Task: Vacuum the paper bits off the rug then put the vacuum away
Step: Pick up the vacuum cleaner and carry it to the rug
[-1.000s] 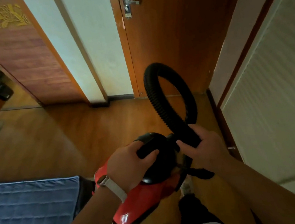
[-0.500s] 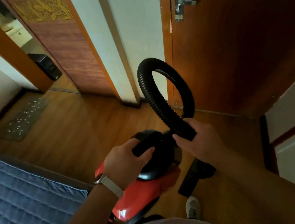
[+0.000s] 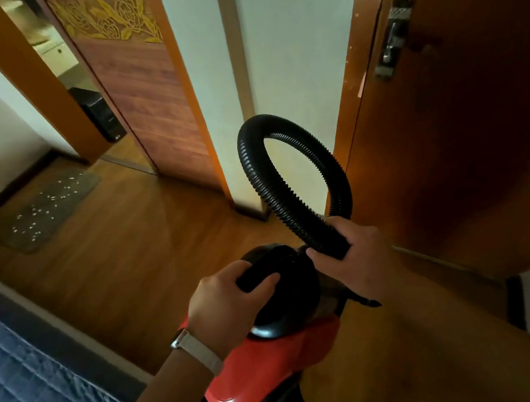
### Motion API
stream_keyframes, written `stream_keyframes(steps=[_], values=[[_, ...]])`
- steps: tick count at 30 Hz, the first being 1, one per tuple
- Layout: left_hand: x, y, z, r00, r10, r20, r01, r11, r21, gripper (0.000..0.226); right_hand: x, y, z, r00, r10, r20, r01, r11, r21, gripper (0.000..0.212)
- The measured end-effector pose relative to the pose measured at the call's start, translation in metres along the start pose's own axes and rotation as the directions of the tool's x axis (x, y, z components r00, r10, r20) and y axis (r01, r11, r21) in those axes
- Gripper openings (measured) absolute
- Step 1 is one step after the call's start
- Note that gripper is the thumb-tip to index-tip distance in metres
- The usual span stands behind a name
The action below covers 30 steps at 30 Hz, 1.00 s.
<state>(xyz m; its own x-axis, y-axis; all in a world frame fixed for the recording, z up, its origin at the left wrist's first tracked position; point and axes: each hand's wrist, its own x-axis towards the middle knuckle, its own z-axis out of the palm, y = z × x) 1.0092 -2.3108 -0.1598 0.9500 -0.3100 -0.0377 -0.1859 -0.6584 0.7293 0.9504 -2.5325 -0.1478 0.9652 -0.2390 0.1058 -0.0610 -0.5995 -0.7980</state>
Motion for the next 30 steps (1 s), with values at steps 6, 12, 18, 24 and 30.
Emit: stream_keyframes(steps=[6, 12, 18, 24, 30], values=[[0.109, -0.037, -0.026, 1.000, -0.005, 0.005, 0.005, 1.000, 0.004, 0.031, 0.120, -0.002, 0.042, 0.996, 0.073, 0.054, -0.072, 0.997, -0.009, 0.023], [0.208, -0.070, -0.076, 0.997, -0.008, -0.071, 0.010, 0.999, 0.038, 0.047, 0.231, -0.028, 0.087, 0.996, 0.053, 0.071, -0.054, 0.999, 0.002, 0.029], [0.283, -0.100, -0.119, 0.979, -0.090, -0.182, 0.096, 0.995, 0.022, 0.053, 0.326, -0.046, 0.128, 0.990, -0.082, 0.117, 0.081, 0.997, 0.018, 0.028], [0.356, -0.126, -0.144, 0.932, -0.256, -0.255, 0.271, 0.962, 0.022, 0.029, 0.432, -0.047, 0.182, 0.949, -0.223, 0.225, 0.203, 0.973, 0.106, 0.024], [0.435, -0.140, -0.166, 0.829, -0.409, -0.380, 0.436, 0.900, -0.017, 0.034, 0.559, -0.052, 0.225, 0.878, -0.350, 0.328, 0.295, 0.933, 0.207, 0.025]])
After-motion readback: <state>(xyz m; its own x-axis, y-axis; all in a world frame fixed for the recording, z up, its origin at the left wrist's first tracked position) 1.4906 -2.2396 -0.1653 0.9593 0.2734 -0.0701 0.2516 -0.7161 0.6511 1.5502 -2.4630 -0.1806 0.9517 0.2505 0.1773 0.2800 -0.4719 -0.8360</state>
